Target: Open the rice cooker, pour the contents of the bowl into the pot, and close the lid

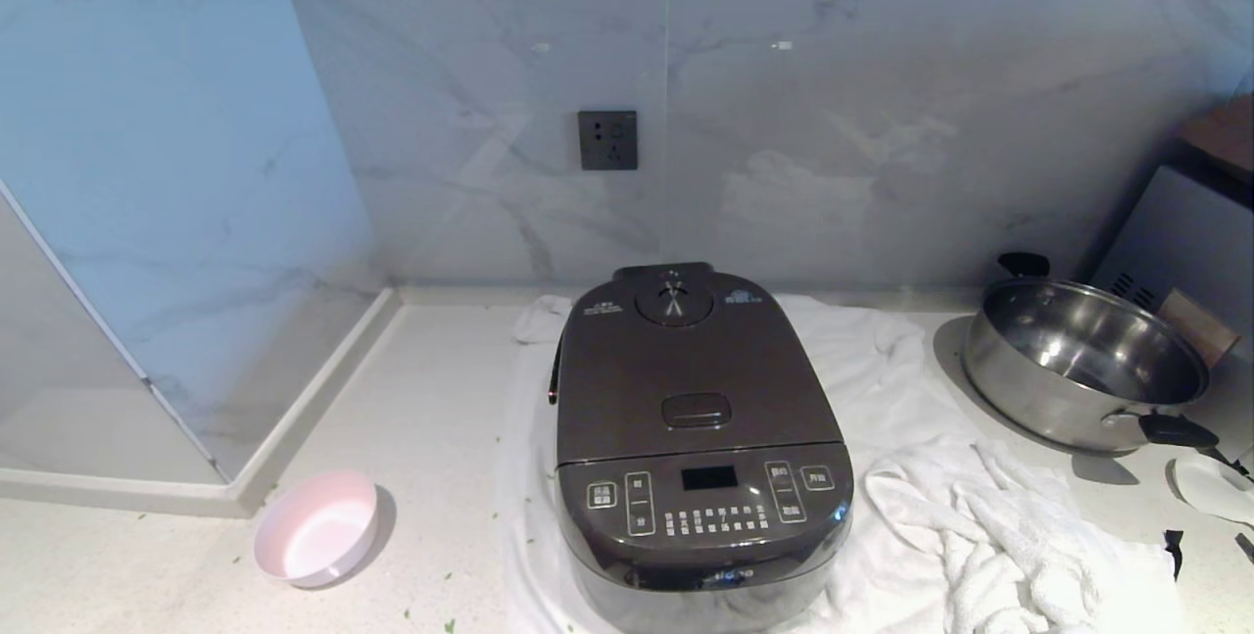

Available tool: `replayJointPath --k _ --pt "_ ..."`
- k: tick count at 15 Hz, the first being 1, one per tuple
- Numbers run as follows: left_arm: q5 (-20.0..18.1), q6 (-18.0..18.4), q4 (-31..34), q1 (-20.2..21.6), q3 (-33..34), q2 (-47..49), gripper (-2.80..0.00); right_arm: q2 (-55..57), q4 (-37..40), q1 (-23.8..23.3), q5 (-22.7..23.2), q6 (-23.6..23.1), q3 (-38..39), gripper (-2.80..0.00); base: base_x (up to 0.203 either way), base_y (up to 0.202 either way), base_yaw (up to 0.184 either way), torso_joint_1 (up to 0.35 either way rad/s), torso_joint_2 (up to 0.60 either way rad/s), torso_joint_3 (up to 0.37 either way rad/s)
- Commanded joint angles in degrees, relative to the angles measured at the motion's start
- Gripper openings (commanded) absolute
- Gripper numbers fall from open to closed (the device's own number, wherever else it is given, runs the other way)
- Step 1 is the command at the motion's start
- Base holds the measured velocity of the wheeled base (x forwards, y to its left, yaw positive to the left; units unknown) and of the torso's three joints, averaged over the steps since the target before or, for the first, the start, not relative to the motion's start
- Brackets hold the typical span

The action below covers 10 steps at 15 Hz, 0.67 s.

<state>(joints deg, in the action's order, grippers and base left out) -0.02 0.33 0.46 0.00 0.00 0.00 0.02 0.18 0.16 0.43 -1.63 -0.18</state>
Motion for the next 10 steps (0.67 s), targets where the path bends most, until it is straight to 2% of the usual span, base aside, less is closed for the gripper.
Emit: replayJointPath --k 1,10 --pt "0.0 0.0 0.0 0.0 0.1 0.0 -2.80 0.1 0.0 0.0 -0.3 0.6 0.0 -2.80 0.000 0.000 0.000 0.000 0.00 0.000" --pt "0.0 0.0 0.0 0.0 0.1 0.0 -2.80 0.1 0.6 0.0 -0.3 0.3 -0.2 -2.80 0.000 0.000 0.000 0.000 0.00 0.000"
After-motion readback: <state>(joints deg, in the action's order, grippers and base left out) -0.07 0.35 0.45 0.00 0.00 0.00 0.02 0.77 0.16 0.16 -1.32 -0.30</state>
